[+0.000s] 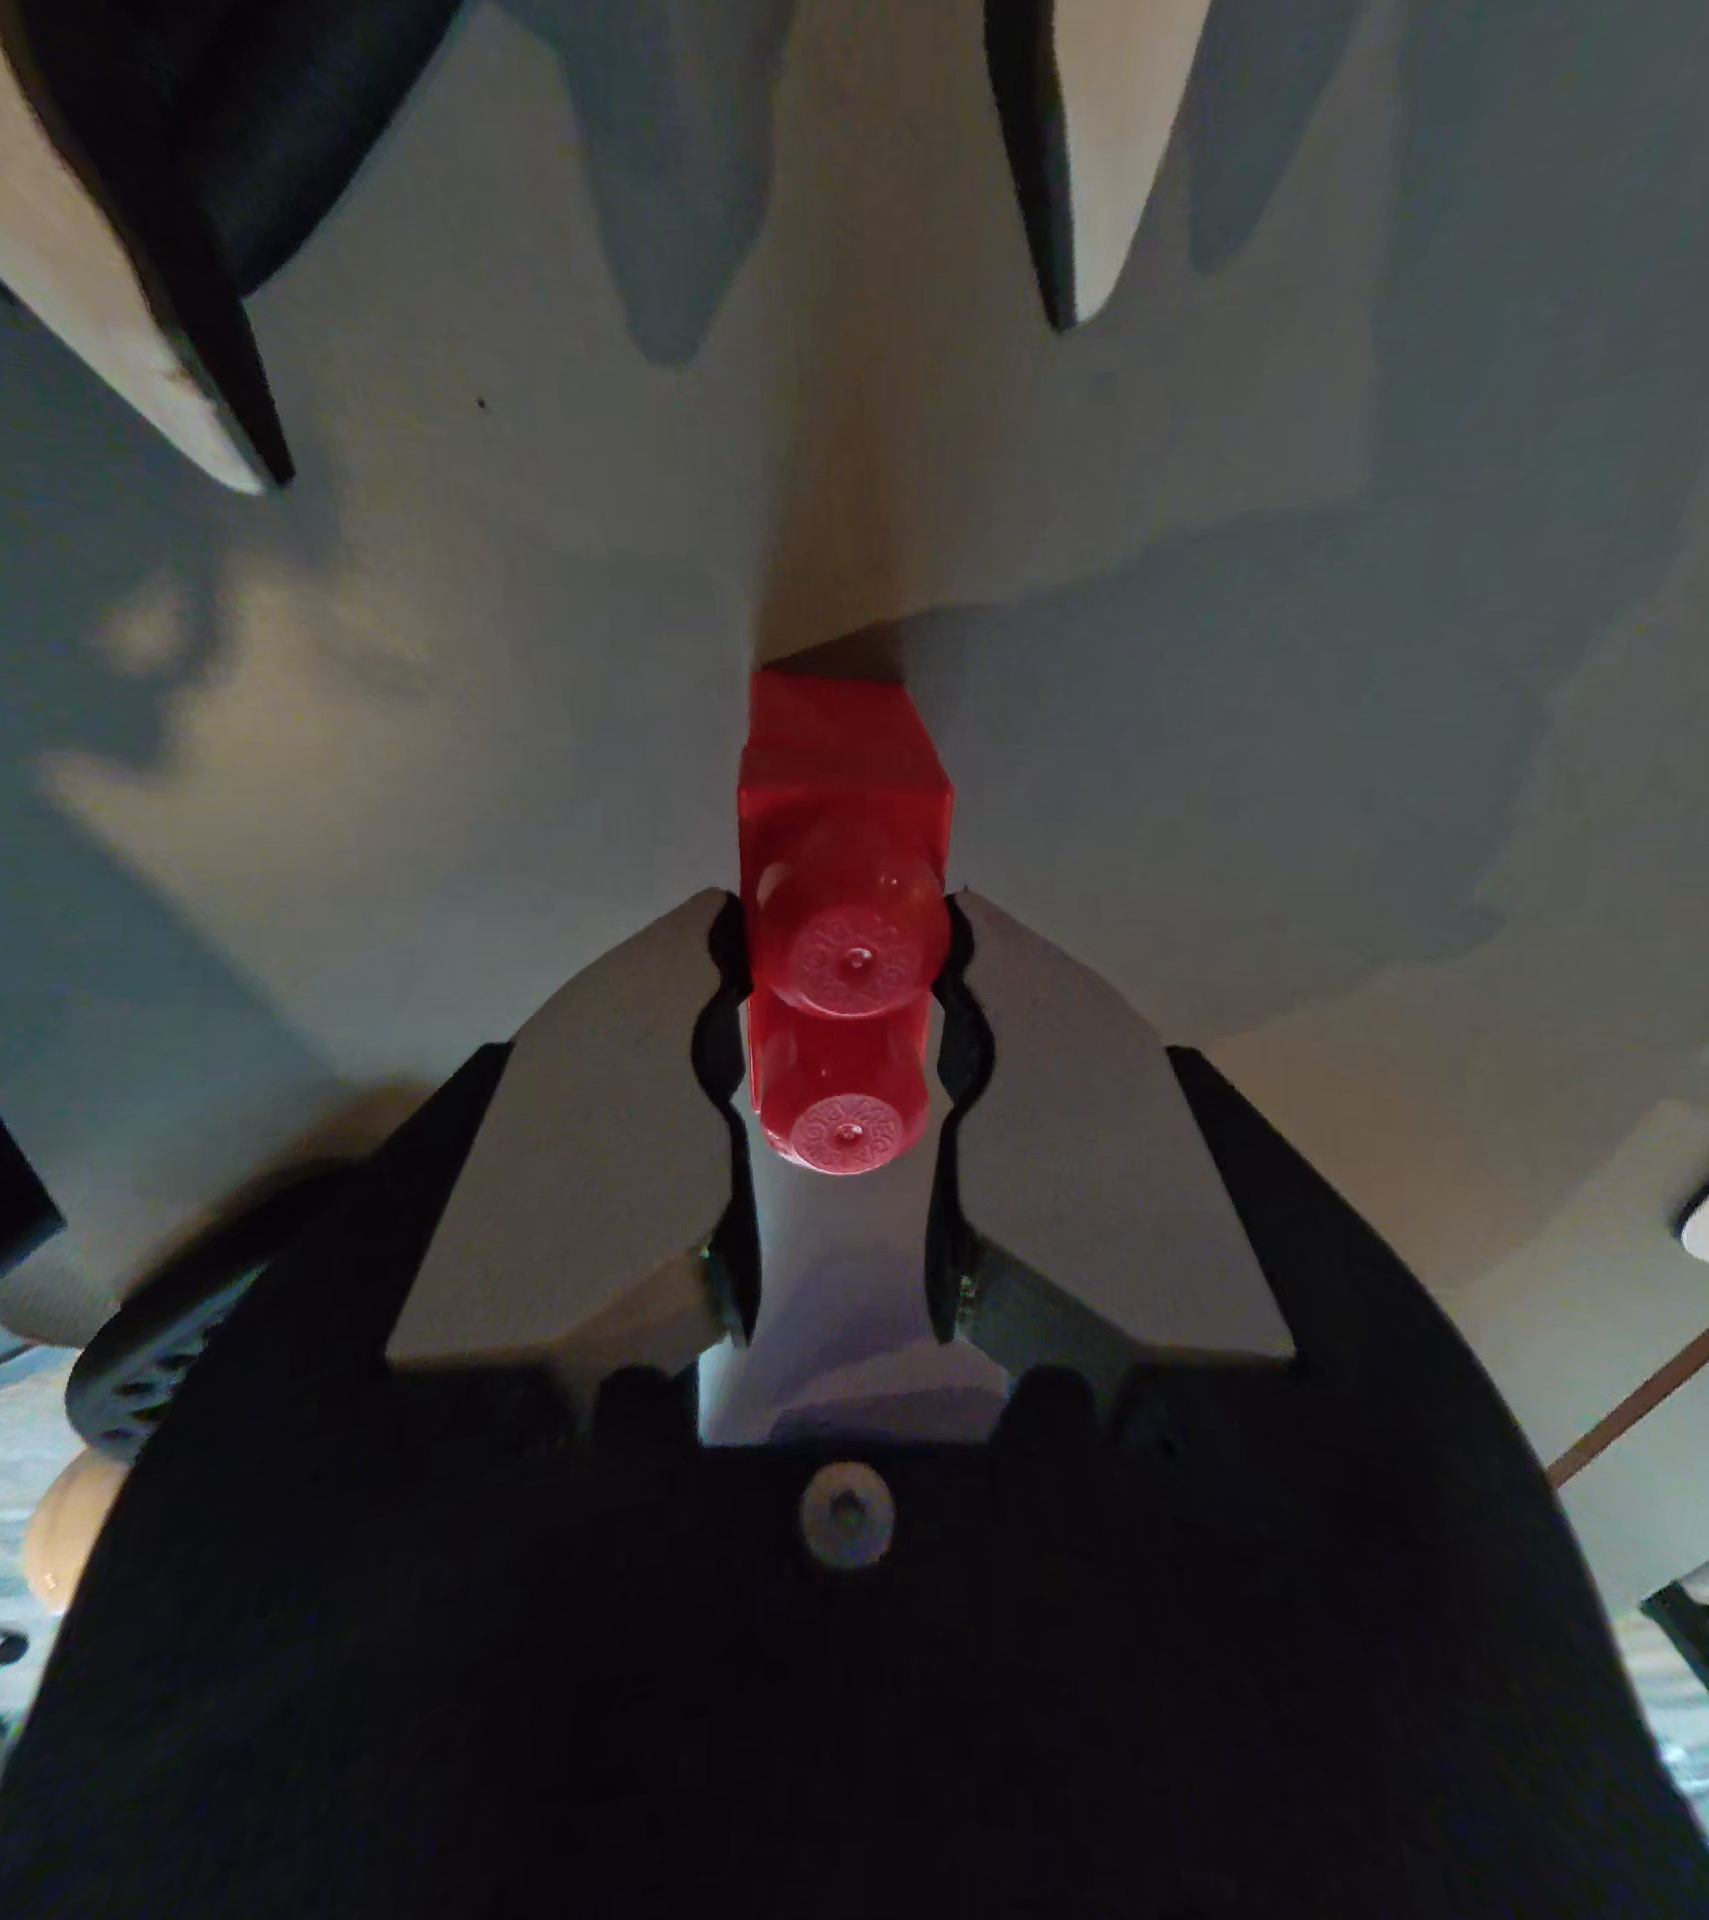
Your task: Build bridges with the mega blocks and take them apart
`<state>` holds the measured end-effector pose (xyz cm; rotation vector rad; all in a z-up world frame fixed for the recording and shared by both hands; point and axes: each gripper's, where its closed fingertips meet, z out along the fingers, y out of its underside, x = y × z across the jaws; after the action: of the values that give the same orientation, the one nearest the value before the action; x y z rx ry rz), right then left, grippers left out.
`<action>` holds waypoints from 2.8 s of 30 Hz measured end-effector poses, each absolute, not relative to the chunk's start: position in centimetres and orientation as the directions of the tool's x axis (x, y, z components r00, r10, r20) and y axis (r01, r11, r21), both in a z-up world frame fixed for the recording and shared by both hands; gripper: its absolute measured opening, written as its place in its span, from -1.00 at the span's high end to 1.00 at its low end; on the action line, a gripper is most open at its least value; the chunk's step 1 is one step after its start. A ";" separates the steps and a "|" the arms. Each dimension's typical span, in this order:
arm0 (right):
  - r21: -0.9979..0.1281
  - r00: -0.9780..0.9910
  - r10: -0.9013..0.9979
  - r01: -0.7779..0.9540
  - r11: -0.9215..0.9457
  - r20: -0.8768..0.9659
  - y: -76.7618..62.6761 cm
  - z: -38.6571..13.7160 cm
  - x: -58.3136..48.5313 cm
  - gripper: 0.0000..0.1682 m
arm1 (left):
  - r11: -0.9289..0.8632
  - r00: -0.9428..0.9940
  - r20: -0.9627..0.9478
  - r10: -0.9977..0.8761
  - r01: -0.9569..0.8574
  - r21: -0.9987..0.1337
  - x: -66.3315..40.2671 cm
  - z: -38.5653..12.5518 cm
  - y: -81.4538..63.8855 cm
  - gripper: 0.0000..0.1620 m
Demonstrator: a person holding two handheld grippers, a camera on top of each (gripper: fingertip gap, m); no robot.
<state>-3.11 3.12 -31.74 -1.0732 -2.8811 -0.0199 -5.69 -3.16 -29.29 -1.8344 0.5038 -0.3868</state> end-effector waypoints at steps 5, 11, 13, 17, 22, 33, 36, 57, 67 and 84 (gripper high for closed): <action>-0.114 -0.682 0.727 0.719 0.686 0.073 4.3 -27.8 -2.1 0.59 | -0.281 0.854 0.023 -0.519 -0.145 -0.949 -5.7 -29.4 -3.2 -0.06; -0.192 -0.503 0.857 0.835 0.515 0.111 10.2 -20.7 2.2 0.59 | -0.300 0.858 0.023 -0.513 -0.154 -0.941 -5.8 -29.7 -3.1 -0.11; -0.184 -0.420 0.896 0.878 0.441 0.142 13.5 -18.9 4.4 0.59 | -0.298 0.861 0.022 -0.509 -0.152 -0.942 -5.8 -29.7 -3.1 -0.09; -0.141 -0.225 0.956 0.957 0.253 0.186 20.5 -16.9 10.0 0.59 | -0.289 0.863 0.014 -0.505 -0.153 -0.945 -5.9 -29.6 -3.1 -0.05; -0.063 0.000 0.990 0.998 0.009 0.143 26.8 -18.6 17.6 0.59 | -0.289 0.865 0.011 -0.501 -0.155 -0.945 -5.9 -29.6 -3.1 -0.03; 0.057 0.169 0.980 0.983 -0.175 0.102 30.9 -27.7 25.1 0.59 | -0.284 0.865 0.004 -0.502 -0.160 -0.945 -5.9 -29.5 -3.2 -0.01; 0.058 0.181 0.979 0.981 -0.187 0.091 31.2 -29.1 24.8 0.59 | -0.283 0.865 0.009 -0.501 -0.154 -0.947 -6.0 -29.5 -3.2 0.00; 0.008 0.203 0.974 0.979 -0.205 0.096 31.3 -30.1 25.0 0.32 | -0.262 0.881 0.040 -0.472 -0.097 -0.960 -6.6 -28.9 -2.9 -0.13; -0.144 0.113 0.977 0.986 -0.088 0.178 28.8 -23.8 21.7 0.20 | -0.231 0.882 0.055 -0.468 -0.062 -0.971 -6.7 -28.2 -2.9 -0.18; -0.330 -0.312 0.919 0.865 0.379 0.239 14.6 -18.8 9.7 0.18 | -0.257 0.910 -0.076 -0.409 -0.194 -0.947 -7.2 -29.1 -2.7 -0.09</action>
<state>9.74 14.61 -18.79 -1.5482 -2.2608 0.1962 -7.17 -2.70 -29.08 -1.8412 0.4476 -0.2165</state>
